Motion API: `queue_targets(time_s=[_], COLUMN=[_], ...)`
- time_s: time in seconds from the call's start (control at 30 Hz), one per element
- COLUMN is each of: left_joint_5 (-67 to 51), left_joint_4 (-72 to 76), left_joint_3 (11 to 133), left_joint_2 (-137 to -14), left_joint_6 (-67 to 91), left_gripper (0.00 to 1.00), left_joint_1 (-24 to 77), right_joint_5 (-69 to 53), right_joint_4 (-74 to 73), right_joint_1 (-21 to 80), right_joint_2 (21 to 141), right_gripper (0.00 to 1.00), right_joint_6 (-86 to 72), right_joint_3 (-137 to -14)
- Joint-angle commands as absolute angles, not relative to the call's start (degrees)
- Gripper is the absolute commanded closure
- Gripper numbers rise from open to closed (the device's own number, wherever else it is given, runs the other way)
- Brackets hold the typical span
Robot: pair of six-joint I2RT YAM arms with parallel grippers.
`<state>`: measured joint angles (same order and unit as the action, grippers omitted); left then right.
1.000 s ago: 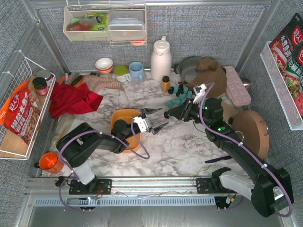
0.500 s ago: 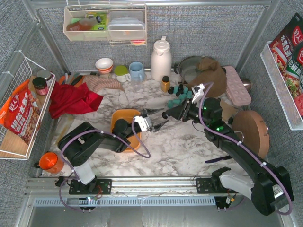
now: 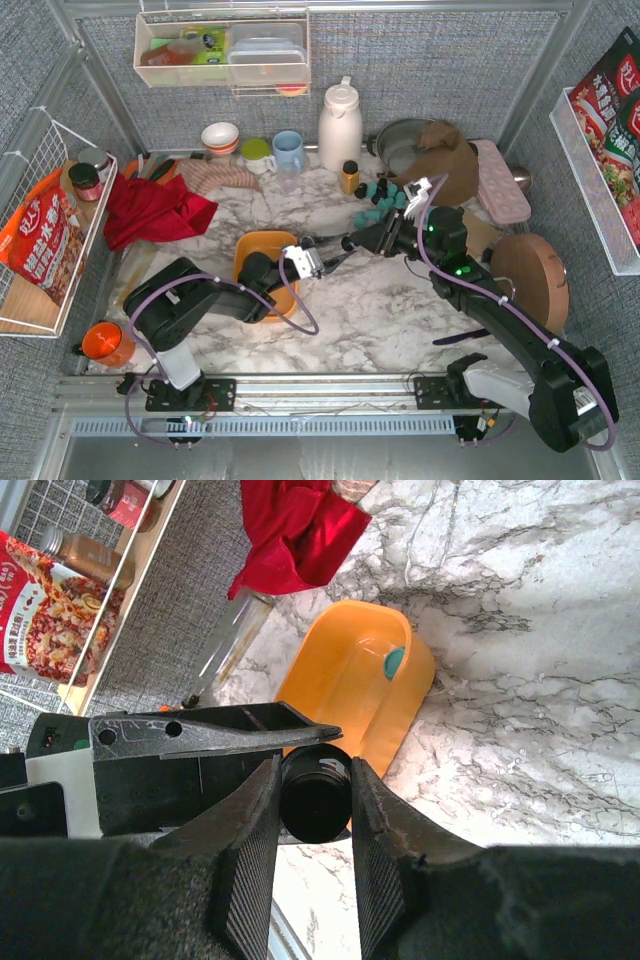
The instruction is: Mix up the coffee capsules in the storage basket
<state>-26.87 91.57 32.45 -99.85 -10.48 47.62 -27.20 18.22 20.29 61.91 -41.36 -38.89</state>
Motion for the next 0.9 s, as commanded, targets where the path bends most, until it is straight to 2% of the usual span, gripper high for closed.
queue_targets(time_s=[0.0,0.1,0.27,0.47,0.57,0.7,0.83,0.87], left_joint_5=[-25.28,-23.5,-18.88,-10.26,-1.84,13.59,15.23,15.28], left_joint_4=[94.12,94.02,93.44,83.61,64.64,22.33,-5.8,-9.1], left_joint_3=[32.57,31.68,28.39,23.18,24.96,37.54,48.63,51.24], left_joint_2=[-100.02,-99.74,-97.85,-89.84,-80.71,-72.6,-71.88,-72.31], left_joint_6=[-9.97,-9.1,-6.85,-0.64,5.22,16.5,21.48,22.47], left_gripper=[0.6,0.63,0.66,0.7,0.72,0.68,0.63,0.63], left_joint_1=[47.64,47.64,47.64,47.64,47.64,47.41,46.58,46.34], right_joint_5=[-26.46,-25.29,-22.33,-14.48,-9.26,-3.71,-2.63,-2.72], right_joint_4=[18.16,17.06,13.21,4.62,-0.48,-4.02,-4.59,-4.66], right_joint_1=[20.45,20.41,19.89,19.29,19.34,19.45,19.43,19.42], right_joint_2=[62.18,62.23,60.96,57.63,56.02,54.73,54.87,55.03], right_gripper=[0.63,0.53,0.43,0.41,0.41,0.41,0.41,0.41], right_joint_6=[-39.54,-38.07,-33.78,-25.77,-20.15,-14.67,-13.7,-13.71], right_joint_3=[-38.93,-38.94,-40.27,-42.7,-43.27,-42.67,-42.08,-42.06])
